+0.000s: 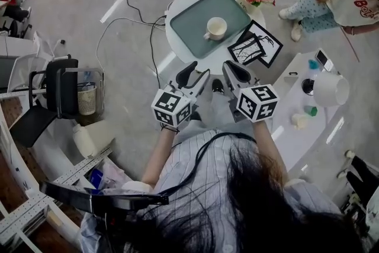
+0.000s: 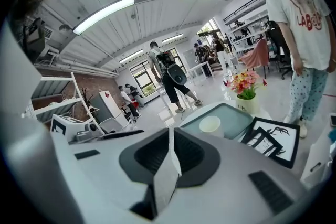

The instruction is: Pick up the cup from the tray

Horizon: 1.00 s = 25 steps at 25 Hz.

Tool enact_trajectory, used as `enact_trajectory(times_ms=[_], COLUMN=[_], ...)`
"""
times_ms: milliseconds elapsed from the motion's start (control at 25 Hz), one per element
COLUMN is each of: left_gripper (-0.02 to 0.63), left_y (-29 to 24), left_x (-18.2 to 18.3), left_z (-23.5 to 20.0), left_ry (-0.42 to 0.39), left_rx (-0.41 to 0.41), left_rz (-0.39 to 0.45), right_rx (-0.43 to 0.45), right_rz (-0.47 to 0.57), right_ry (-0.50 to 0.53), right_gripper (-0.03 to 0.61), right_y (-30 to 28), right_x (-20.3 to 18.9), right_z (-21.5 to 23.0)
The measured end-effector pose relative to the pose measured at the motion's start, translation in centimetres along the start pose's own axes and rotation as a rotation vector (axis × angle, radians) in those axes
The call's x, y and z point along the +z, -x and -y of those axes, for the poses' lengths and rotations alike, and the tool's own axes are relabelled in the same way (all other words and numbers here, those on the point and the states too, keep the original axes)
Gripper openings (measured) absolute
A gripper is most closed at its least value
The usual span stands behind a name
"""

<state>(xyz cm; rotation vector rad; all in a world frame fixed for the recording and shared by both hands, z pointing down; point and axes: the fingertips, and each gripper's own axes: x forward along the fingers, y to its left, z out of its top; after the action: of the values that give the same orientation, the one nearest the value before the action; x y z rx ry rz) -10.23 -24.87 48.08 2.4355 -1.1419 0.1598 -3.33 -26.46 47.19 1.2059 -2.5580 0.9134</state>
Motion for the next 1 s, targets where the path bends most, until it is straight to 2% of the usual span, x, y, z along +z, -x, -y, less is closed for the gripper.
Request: enact_trajectory(times_ms=[280,480,760,1000], left_gripper=[0.186,0.211,0.245,0.349], left_y=[-4.9,-8.3,-12.4,-15.6], left_x=[-0.7,-2.3,-3.6,-5.9], left_z=[-1.7,-3.7,-7.2,-9.4], left_ry=[0.016,-0.011,0.014,-0.079], left_rx=[0.017,0.038,0.091,0.117], left_rz=[-0.060,-0.128,-0.149,-0.208], right_rx=[-0.011,-0.020,-0.010,-0.005], right_rz=[-0.057,-0.100,-0.158,-0.201], right_ry=[-0.034,-0.059,-0.074,-0.092], right_gripper=[0.043,0.043,0.044,0.044], right_y=[-2.0,-3.3,-5.5,-6.6], right_x=[-0.3,-1.2,-2.7,-3.9], right_z=[4.6,7.6,10.5,12.6])
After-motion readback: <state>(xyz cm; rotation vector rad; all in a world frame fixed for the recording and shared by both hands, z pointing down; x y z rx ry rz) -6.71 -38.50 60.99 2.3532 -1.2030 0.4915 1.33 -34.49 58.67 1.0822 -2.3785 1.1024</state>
